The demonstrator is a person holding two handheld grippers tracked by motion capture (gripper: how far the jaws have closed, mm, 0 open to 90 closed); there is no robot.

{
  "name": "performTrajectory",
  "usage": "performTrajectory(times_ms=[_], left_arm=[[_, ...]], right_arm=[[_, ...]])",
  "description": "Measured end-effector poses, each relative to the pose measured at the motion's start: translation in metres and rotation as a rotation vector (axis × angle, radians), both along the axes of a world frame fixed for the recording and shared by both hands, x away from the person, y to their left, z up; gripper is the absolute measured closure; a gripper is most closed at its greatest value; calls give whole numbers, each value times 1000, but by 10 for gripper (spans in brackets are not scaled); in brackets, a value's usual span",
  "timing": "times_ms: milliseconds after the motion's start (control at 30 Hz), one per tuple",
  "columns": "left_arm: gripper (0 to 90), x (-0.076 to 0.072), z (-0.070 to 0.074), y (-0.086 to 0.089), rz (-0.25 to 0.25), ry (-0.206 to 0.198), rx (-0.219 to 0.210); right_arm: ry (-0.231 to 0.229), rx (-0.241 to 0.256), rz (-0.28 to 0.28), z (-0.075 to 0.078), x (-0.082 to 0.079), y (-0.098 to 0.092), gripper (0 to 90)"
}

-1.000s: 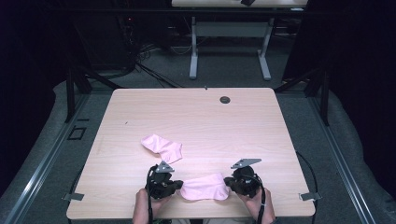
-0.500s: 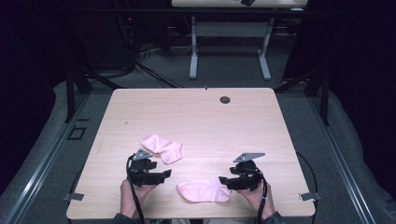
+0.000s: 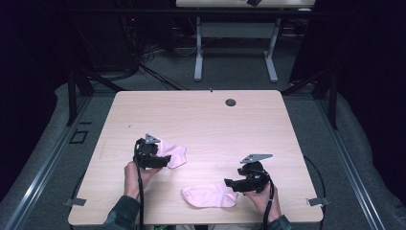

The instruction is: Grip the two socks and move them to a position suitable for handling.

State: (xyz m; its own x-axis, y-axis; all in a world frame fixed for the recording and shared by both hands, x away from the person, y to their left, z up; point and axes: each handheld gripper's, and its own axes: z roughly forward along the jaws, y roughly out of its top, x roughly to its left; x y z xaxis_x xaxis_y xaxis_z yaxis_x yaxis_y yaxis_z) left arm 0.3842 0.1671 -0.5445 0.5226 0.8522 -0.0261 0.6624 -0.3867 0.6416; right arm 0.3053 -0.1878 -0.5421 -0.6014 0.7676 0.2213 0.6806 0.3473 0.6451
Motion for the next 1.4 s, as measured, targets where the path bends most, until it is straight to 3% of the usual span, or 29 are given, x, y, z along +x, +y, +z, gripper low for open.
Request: performTrajectory(times_ms=[133, 300, 400, 533, 833, 1000, 1133, 1300, 1400], left_arm=[[512, 10, -12, -7, -30, 68, 16], [742, 8, -20, -12, -77, 75, -42], [851, 3, -21, -21, -91, 71, -56], [870, -2, -21, -34, -121, 74, -90], [874, -11, -21, -68, -189, 69, -104], [868, -15, -21, -82, -212, 81, -140], [798, -17, -19, -91, -235, 85, -145], [422, -22, -8, -85, -227, 53, -129], [276, -28, 0, -74, -207, 9, -124]], right_arm=[[10, 11, -12, -3, -2, -5, 284], [13, 36, -30, -5, -3, -12, 297], [14, 36, -39, -6, -2, -14, 306], [10, 33, -41, -5, 0, -14, 314], [4, 17, -44, -3, 4, -13, 318], [8, 8, -38, -4, 9, -13, 318], [10, 4, -32, -5, 13, -10, 317], [12, -6, -17, -7, 19, -8, 305], [17, -21, 11, -6, 23, -7, 339]])
